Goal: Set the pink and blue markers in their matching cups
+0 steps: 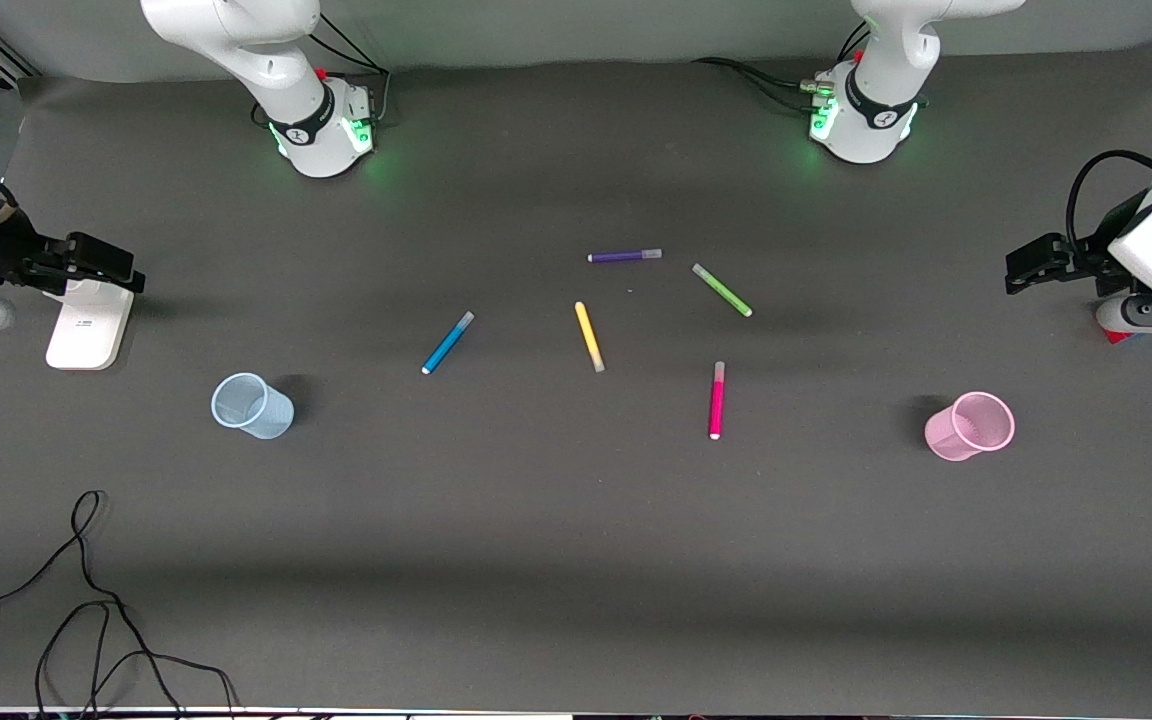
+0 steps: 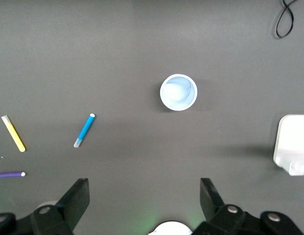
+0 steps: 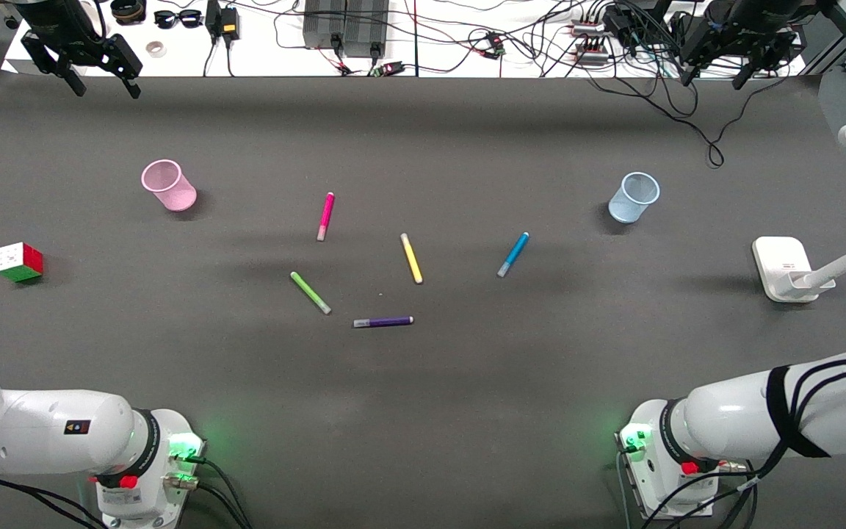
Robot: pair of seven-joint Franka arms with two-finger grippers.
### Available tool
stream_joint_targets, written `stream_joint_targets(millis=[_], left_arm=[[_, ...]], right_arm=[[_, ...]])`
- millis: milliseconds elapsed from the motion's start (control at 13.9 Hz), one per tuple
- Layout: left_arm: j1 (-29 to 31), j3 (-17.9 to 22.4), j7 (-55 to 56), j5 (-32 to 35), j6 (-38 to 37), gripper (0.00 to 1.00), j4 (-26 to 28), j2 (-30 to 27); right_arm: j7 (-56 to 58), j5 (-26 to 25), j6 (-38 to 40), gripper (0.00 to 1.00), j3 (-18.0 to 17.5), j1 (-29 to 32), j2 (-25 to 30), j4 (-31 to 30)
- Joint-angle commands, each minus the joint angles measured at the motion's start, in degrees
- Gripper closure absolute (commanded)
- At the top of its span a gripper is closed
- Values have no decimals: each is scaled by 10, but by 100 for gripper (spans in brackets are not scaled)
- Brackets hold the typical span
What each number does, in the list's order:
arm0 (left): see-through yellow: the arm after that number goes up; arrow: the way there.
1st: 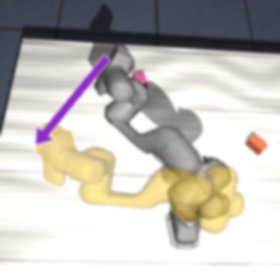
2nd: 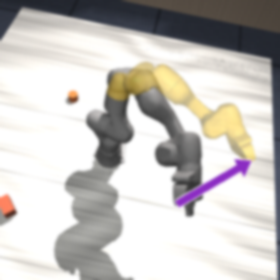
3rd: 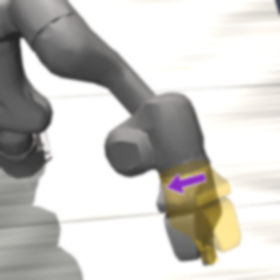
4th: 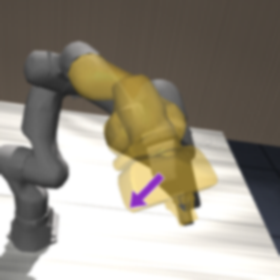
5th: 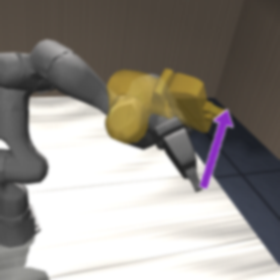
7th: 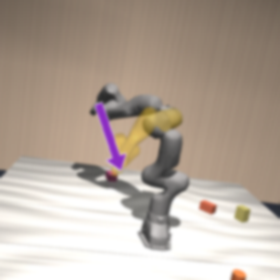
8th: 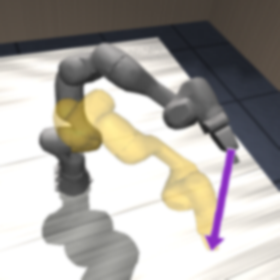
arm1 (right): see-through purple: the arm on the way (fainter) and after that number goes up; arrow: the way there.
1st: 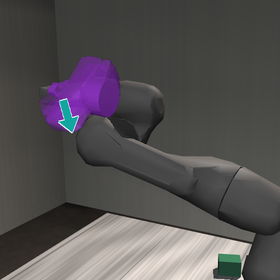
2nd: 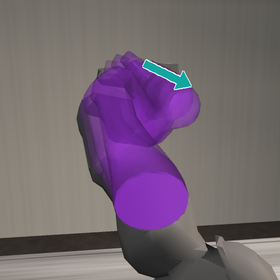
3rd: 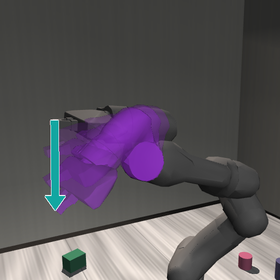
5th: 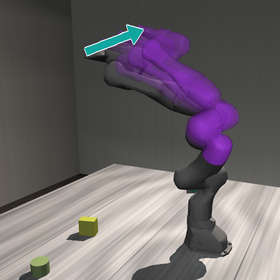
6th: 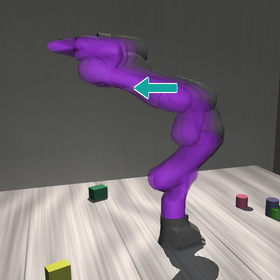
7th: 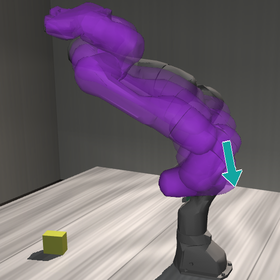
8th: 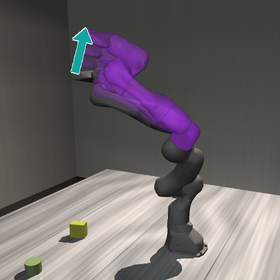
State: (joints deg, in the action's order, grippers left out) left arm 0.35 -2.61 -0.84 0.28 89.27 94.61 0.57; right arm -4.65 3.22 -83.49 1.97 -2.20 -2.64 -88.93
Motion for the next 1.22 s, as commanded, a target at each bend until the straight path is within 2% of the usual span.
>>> stream_joint_targets(millis=[0, 144, 431, 575, 935, 1150], left_arm=[[3, -5, -8, 1, -8, 0, -14, 8], [3, -5, -8, 1, -8, 0, -14, 8], [-2, -5, -2, 0, -7, 0, -14, 8], [-18, -26, 2, 1, -7, 0, -15, 15], [-46, -93, -6, -11, 9, 1, -12, 31], [-83, -113, -2, -20, 40, 1, -2, 38]], right_arm=[[-89, 7, 23, 0, 3, -40, -49, 46], [-178, 14, 23, 0, 2, -62, -67, 46], [-333, 87, 15, 0, 3, -80, -96, 40], [-382, 87, -6, 0, 4, -109, -120, 32], [-525, 88, -115, 0, 3, -146, -135, -57], [-538, 88, -176, 0, 4, -174, -157, -105]])
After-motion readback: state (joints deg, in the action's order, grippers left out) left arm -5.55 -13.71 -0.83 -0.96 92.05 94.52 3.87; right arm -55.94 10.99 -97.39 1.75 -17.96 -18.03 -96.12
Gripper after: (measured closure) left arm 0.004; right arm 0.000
